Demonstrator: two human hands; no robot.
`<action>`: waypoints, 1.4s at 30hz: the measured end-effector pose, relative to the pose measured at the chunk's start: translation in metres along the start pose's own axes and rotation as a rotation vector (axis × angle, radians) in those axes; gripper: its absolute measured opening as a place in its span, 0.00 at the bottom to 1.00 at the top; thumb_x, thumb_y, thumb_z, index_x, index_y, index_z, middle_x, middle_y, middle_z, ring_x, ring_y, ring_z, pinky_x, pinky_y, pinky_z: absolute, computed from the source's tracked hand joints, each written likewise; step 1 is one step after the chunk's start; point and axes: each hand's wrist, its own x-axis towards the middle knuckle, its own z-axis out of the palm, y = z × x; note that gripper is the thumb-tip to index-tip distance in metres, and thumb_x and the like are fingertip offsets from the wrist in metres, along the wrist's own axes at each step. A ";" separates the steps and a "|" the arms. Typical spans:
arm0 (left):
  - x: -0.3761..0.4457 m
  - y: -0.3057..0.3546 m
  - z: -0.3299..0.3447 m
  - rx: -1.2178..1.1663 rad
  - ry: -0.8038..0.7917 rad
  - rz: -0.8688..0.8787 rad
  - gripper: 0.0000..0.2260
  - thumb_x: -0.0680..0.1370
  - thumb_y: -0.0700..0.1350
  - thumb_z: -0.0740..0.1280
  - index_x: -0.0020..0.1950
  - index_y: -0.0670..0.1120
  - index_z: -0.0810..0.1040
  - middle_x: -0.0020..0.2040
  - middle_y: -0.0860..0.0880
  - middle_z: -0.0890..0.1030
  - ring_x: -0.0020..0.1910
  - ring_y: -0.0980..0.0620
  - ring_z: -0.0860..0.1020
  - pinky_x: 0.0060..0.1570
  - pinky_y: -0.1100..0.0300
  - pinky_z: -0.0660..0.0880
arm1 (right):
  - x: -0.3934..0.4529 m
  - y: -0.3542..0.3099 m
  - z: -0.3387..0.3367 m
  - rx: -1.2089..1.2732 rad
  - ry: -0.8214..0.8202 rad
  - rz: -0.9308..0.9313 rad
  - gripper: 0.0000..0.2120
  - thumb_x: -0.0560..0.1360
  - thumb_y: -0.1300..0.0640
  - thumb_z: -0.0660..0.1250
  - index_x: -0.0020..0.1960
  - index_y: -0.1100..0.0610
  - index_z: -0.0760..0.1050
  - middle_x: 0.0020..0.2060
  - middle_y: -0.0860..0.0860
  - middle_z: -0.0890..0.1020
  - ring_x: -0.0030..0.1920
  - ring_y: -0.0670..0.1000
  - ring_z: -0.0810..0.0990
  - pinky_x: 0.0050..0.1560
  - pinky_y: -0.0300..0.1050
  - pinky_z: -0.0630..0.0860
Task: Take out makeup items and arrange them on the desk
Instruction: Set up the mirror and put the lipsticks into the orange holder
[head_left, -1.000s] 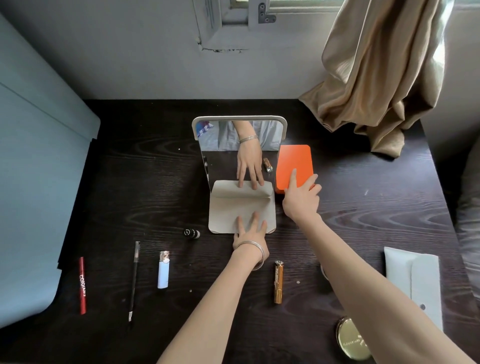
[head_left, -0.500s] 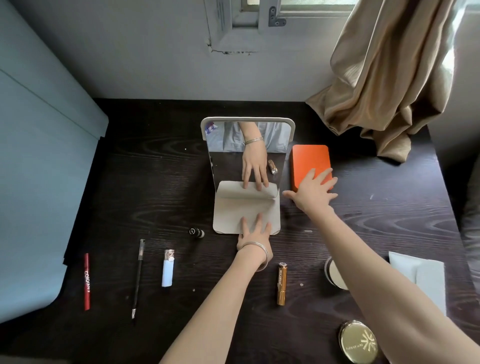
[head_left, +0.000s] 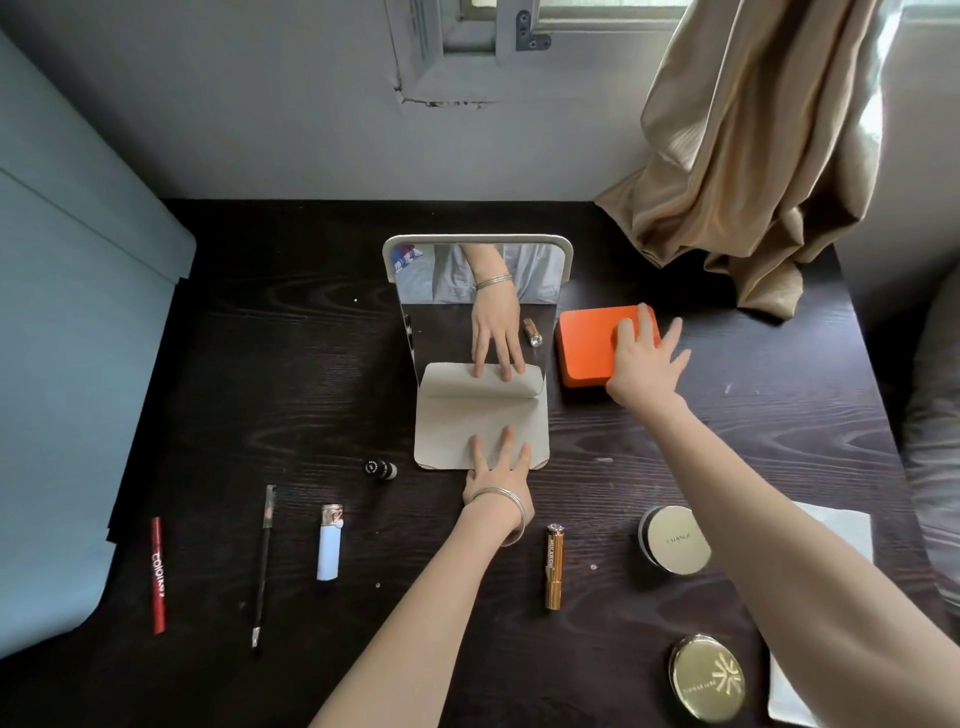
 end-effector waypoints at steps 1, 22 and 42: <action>0.000 0.000 0.000 0.006 -0.001 0.000 0.34 0.78 0.38 0.56 0.77 0.53 0.39 0.76 0.52 0.32 0.74 0.36 0.34 0.73 0.47 0.54 | -0.001 -0.003 0.002 -0.001 -0.011 -0.023 0.34 0.71 0.67 0.64 0.72 0.54 0.54 0.76 0.56 0.46 0.74 0.69 0.42 0.70 0.70 0.50; 0.006 -0.002 0.006 0.009 -0.002 0.004 0.35 0.78 0.39 0.58 0.77 0.53 0.39 0.76 0.52 0.32 0.73 0.35 0.33 0.73 0.45 0.56 | 0.002 -0.035 0.014 -0.095 -0.018 -0.030 0.38 0.79 0.55 0.61 0.77 0.47 0.37 0.76 0.62 0.40 0.74 0.70 0.41 0.72 0.66 0.49; -0.040 -0.019 0.006 -0.609 0.264 -0.025 0.13 0.78 0.40 0.60 0.58 0.49 0.78 0.59 0.48 0.79 0.58 0.48 0.77 0.60 0.57 0.72 | -0.144 0.007 0.029 0.439 -0.350 0.043 0.11 0.75 0.56 0.62 0.56 0.54 0.75 0.55 0.54 0.80 0.56 0.56 0.78 0.58 0.49 0.74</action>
